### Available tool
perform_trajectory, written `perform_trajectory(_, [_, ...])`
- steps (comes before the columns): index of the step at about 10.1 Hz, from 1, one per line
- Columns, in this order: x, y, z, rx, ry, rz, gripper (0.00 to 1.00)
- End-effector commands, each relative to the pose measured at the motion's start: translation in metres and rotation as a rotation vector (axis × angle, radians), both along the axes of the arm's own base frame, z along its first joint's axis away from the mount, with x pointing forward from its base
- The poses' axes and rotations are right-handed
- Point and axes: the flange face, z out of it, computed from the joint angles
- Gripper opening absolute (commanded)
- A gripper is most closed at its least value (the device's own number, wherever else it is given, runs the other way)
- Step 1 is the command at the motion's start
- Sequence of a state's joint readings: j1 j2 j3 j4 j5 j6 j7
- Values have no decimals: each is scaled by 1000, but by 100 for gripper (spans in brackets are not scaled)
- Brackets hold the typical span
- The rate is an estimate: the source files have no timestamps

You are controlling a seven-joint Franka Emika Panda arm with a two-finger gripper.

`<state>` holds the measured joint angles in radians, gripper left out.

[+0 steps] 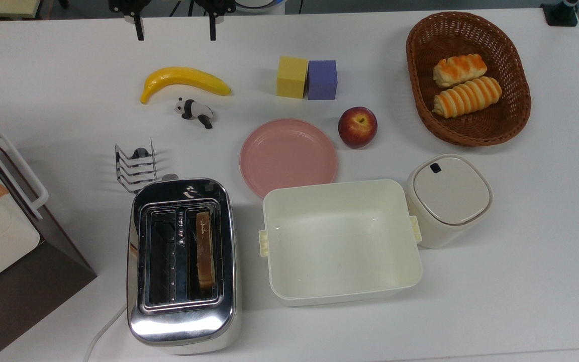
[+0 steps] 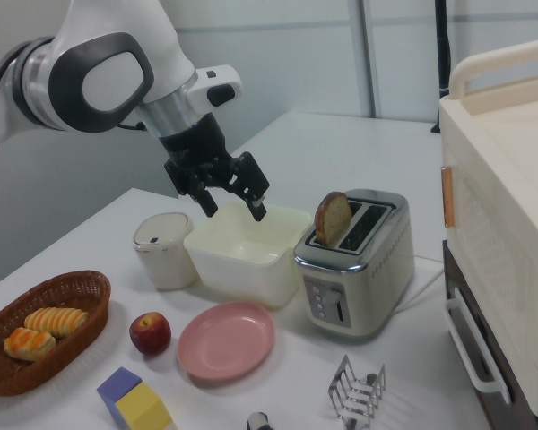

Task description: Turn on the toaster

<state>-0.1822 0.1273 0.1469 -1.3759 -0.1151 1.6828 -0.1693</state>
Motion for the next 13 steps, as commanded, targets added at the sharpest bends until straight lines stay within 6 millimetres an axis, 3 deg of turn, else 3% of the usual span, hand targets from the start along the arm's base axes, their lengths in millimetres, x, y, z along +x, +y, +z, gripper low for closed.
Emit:
perform_trajectory(1, [-12, -4, 7, 29, -9, -23, 100])
perform_trajectory(10, [-4, -7, -5, -3, -21, 62, 100])
perform_trajectory(11, [-5, -9, -3, 1, -24, 59, 81])
perform_trajectory(12, [-5, -10, -4, 3, -23, 56, 44])
perform_trajectory(13, [-4, -10, -6, 5, -22, 52, 19])
